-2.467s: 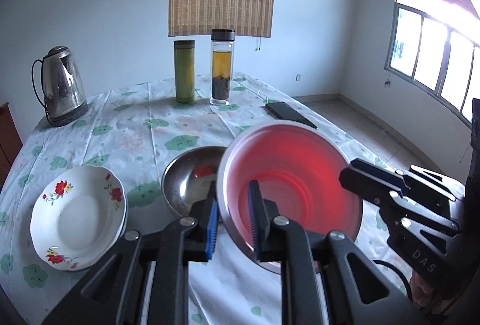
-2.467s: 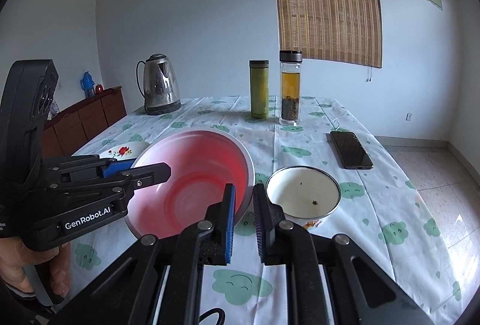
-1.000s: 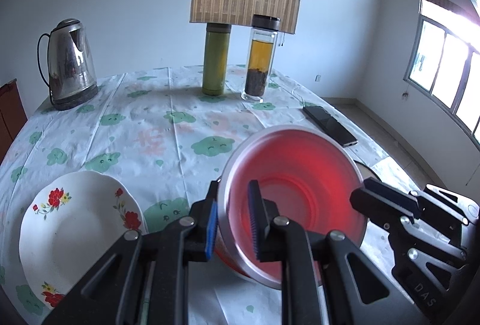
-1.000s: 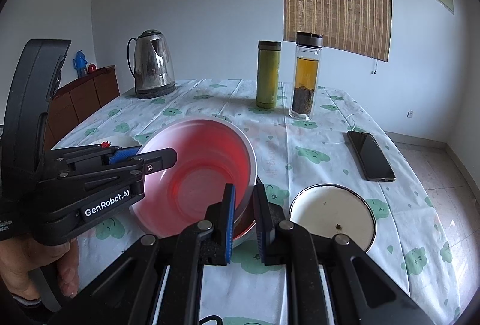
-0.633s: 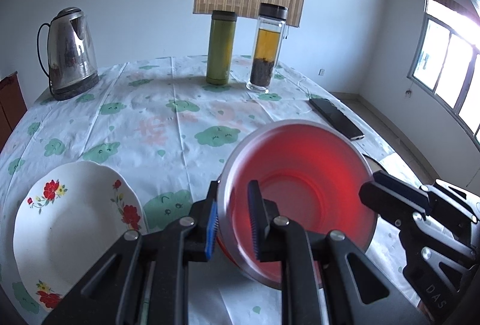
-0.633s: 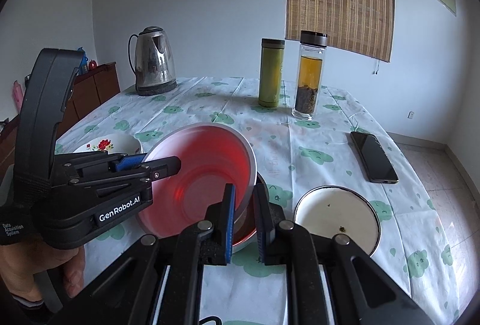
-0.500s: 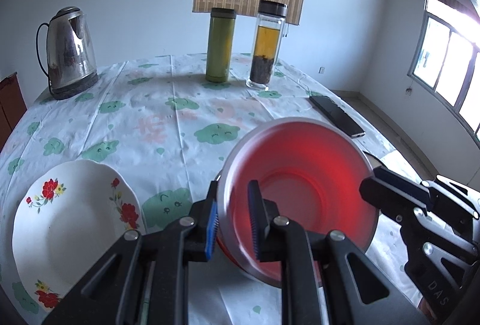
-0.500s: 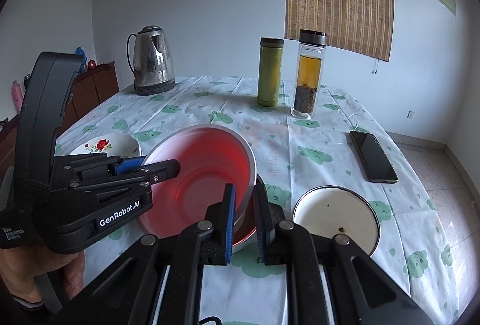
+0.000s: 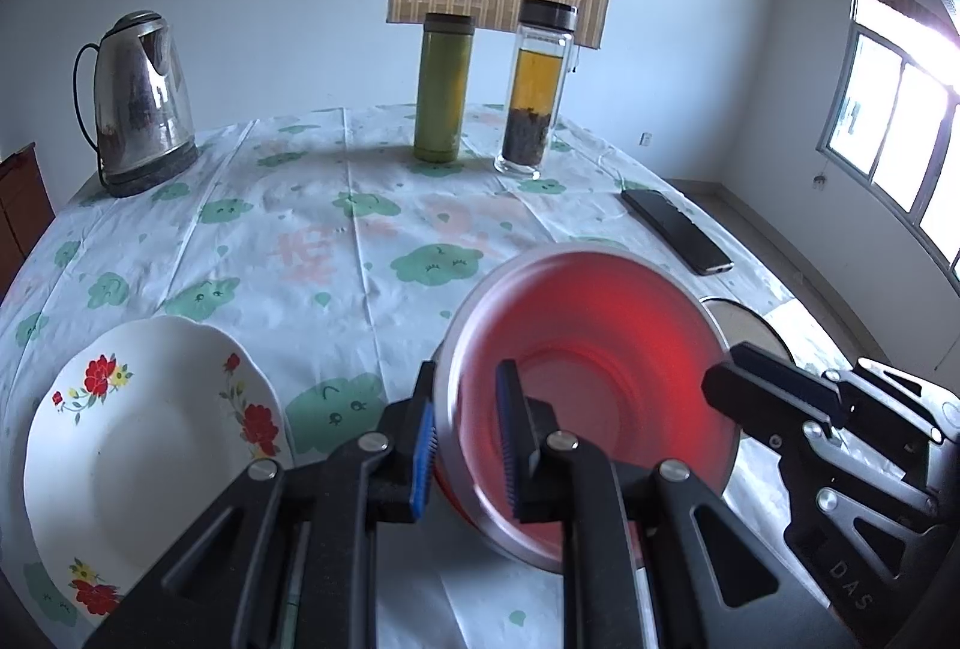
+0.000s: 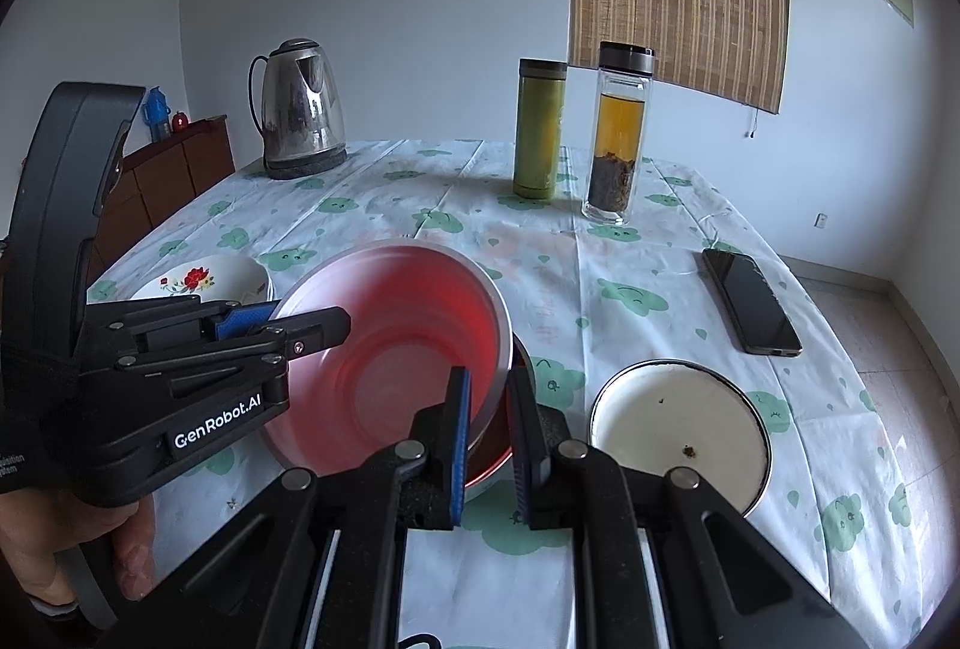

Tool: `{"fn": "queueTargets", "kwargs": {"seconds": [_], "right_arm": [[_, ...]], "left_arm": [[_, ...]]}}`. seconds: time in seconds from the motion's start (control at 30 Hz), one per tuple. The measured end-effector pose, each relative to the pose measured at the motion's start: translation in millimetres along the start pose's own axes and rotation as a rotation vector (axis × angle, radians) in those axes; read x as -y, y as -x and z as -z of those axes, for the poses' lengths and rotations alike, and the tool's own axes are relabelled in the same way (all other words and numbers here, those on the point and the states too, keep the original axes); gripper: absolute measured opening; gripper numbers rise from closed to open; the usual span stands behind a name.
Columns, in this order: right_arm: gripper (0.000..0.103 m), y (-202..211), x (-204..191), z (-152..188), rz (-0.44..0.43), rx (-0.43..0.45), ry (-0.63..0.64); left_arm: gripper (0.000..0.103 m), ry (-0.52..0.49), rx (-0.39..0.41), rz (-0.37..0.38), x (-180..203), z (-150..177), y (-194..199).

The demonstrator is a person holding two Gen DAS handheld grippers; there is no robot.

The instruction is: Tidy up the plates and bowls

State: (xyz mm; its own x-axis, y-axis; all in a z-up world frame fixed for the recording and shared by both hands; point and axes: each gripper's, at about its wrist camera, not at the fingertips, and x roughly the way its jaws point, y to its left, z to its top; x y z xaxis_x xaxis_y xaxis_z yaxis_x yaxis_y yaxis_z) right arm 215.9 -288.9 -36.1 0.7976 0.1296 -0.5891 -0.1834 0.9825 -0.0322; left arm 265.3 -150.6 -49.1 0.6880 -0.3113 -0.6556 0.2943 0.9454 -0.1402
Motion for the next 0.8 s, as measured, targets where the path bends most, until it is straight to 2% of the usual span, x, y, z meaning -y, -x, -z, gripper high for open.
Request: {"fn": "queueTargets", "kwargs": {"seconds": [0.33, 0.8], "right_arm": [[0.014, 0, 0, 0, 0.008, -0.002, 0.005], [0.016, -13, 0, 3, 0.008, -0.054, 0.011]], "left_arm": [[0.016, -0.01, -0.009, 0.003, 2, 3, -2], [0.016, -0.013, -0.038, 0.005, 1, 5, -7]]}}
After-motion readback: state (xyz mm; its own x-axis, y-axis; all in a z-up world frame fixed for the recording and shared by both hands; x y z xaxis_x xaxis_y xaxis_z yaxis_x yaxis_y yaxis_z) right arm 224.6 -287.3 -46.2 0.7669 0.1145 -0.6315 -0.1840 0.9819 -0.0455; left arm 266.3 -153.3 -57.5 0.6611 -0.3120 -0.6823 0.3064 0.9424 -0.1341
